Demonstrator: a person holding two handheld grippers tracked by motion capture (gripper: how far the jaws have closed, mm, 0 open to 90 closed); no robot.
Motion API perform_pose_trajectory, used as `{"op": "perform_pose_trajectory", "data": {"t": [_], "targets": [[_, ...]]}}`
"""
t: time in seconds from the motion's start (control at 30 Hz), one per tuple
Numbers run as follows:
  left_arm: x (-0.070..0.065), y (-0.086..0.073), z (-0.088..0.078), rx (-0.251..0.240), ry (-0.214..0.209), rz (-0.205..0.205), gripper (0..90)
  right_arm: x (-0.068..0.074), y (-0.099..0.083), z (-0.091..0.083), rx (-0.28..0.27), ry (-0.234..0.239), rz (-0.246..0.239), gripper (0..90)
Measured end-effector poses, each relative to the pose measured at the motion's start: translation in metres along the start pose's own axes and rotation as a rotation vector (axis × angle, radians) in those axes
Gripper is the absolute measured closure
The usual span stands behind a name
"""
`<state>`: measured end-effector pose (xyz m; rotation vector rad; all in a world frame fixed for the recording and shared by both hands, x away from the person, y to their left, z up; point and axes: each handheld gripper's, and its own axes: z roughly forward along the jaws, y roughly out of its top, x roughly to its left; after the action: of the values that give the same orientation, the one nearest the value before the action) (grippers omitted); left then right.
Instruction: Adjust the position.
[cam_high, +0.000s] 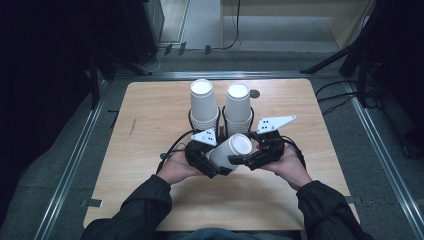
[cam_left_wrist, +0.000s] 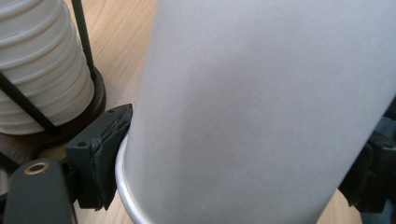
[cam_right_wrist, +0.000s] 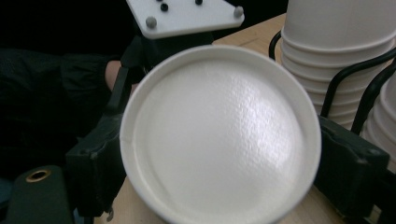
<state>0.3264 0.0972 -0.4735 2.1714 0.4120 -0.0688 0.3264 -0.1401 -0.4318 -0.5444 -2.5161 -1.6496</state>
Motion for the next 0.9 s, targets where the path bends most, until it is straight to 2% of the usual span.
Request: {"op": "perform_pose_trajectory", "data": {"t": [0.03, 0.23, 0.27, 0.33, 0.53, 0.77, 0.9], "targets": [[0.001, 0.0, -0.002, 0.005, -0.004, -0.006, 11.2, 0.0, 0.0, 0.0, 0.013, 0.006, 0.005, 14.0], [0.006, 0.0, -0.013, 0.027, -0.005, -0.026, 11.2, -0.003, -0.005, -0.002, 0.068, -0.022, -0.02, 14.0], [0.007, 0.0, -0.016, 0.042, -0.002, -0.032, 11.2, -0.004, -0.008, -0.002, 0.09, -0.036, -0.025, 14.3], [0.006, 0.0, -0.02, 0.067, 0.02, -0.023, 11.2, -0.004, -0.01, -0.003, 0.108, -0.049, -0.03, 14.5], [0.006, 0.0, -0.026, 0.115, 0.048, 0.006, 11.2, -0.007, -0.014, -0.003, 0.142, -0.074, -0.043, 14.9], [0.008, -0.002, -0.028, 0.153, 0.068, 0.012, 11.2, -0.007, -0.019, -0.001, 0.176, -0.079, -0.049, 15.0], [0.011, -0.004, -0.029, 0.2, 0.087, 0.035, 11.3, -0.01, -0.022, 0.0, 0.188, -0.075, -0.054, 15.2]]}}
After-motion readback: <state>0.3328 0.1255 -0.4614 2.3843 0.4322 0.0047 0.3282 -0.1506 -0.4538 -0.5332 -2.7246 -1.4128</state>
